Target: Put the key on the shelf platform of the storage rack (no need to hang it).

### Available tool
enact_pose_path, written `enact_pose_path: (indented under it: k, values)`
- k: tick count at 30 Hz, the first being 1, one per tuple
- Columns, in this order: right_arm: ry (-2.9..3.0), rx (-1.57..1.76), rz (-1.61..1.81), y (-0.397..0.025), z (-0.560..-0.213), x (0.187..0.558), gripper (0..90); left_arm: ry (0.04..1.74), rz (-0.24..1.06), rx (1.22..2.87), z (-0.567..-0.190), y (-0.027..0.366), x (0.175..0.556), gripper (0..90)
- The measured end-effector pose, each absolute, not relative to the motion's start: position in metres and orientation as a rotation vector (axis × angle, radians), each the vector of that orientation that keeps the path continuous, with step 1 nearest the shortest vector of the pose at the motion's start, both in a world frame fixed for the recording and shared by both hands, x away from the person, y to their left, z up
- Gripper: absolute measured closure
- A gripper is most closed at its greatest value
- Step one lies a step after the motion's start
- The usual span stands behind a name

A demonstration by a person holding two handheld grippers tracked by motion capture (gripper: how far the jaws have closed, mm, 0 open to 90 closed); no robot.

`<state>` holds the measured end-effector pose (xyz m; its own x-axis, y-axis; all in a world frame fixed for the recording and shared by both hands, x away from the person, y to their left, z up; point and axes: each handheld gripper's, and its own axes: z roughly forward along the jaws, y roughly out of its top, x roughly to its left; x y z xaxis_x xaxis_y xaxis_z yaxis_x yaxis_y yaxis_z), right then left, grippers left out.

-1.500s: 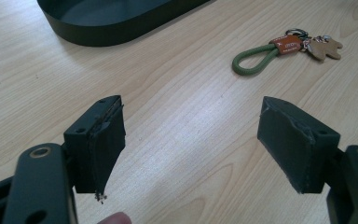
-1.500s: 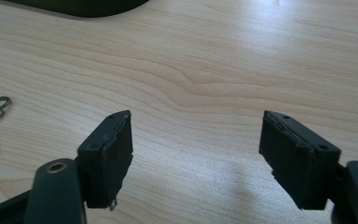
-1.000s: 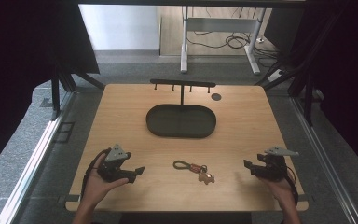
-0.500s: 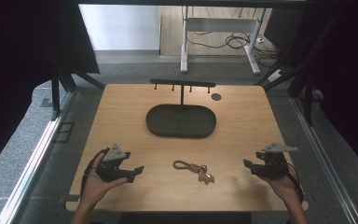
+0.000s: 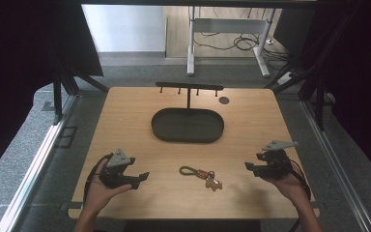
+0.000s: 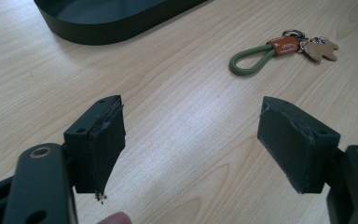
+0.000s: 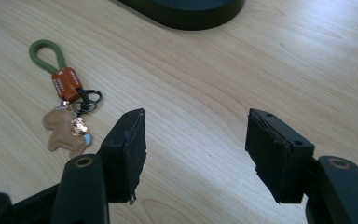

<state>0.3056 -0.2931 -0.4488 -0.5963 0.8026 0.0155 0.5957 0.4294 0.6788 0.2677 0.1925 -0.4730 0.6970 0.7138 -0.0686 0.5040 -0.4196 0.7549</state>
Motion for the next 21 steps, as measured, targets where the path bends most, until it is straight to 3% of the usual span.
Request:
enact_pose_path:
  k: [21]
  values:
    - [2.555, 1.008, 0.839, -0.239, -0.432, 0.325, 43.1, 0.922, 0.335, 2.115, -0.474, 0.191, 0.268, 23.5]
